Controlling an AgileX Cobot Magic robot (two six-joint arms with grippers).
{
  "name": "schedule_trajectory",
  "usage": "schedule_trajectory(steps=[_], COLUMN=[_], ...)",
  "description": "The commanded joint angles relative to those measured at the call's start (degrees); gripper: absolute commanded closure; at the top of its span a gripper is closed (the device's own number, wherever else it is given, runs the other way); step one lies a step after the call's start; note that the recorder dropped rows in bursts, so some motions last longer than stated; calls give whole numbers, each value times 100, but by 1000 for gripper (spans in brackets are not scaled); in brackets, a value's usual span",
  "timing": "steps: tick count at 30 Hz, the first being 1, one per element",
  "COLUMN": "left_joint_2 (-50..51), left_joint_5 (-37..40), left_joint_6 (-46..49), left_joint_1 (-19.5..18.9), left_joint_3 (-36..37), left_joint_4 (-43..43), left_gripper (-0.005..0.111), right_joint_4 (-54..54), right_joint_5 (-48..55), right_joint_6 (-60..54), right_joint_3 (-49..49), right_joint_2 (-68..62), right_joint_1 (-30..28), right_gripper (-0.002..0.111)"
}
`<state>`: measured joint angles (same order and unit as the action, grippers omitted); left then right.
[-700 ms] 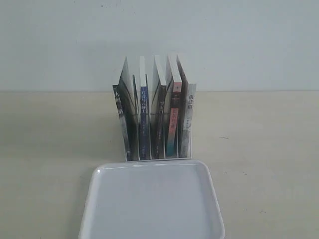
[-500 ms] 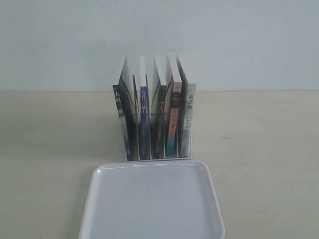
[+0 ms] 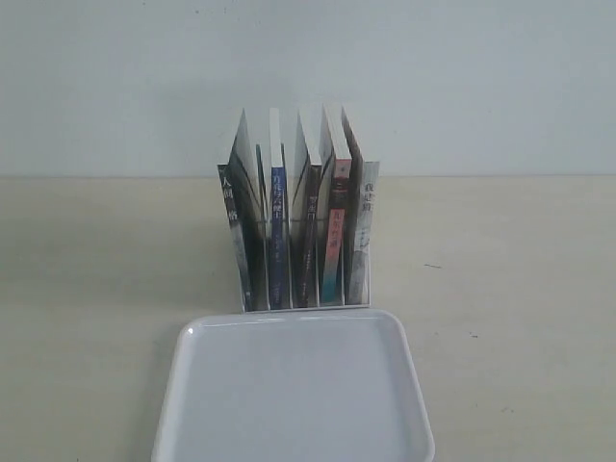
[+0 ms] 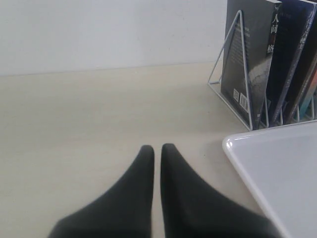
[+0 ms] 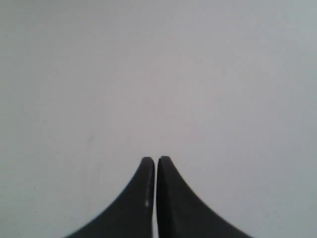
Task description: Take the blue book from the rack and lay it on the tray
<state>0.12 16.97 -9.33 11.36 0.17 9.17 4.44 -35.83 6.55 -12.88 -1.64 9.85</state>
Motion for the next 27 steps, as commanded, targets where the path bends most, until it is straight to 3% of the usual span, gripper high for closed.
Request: schedule_trajectory(steps=[1, 4, 6, 9, 12, 15, 20, 23, 27], left_joint_2=[-12, -12, -12, -12, -12, -12, -12, -12, -12], left_joint_5=[-17, -17, -17, -17, -17, -17, -17, -17, -17], left_joint_6=[23, 23, 23, 23, 23, 23, 23, 23, 23], left_joint_1=[-18, -18, -18, -18, -18, -18, -18, -18, -18], left_joint_3=[-17, -17, -17, -17, -17, -17, -17, -17, -17], left_joint_4=[-16, -16, -16, -16, -16, -16, -16, -16, -16], left_gripper=[103, 103, 103, 103, 103, 103, 103, 103, 103], right_joint_4=[-674, -775, -58, 949, 1085, 1282, 2901, 2916, 2189], right_joint_5=[3391, 6159, 7349, 7734, 8432, 8697, 8357, 8176, 7992], right_joint_6=[30, -84, 119, 241, -779, -1168, -2840, -2828, -2107], right_joint_3=[-1920, -2864, -3174, -3173, -3173, -3173, -3335, -3987, -5345], right_joint_2=[-1201, -2351, -3297, -3859, -4496, -5026, -5871, -6271, -7342], right_joint_1=[-2, 5, 5, 5, 5, 5, 20, 253, 1197], right_gripper=[107, 107, 107, 107, 107, 107, 107, 107, 107])
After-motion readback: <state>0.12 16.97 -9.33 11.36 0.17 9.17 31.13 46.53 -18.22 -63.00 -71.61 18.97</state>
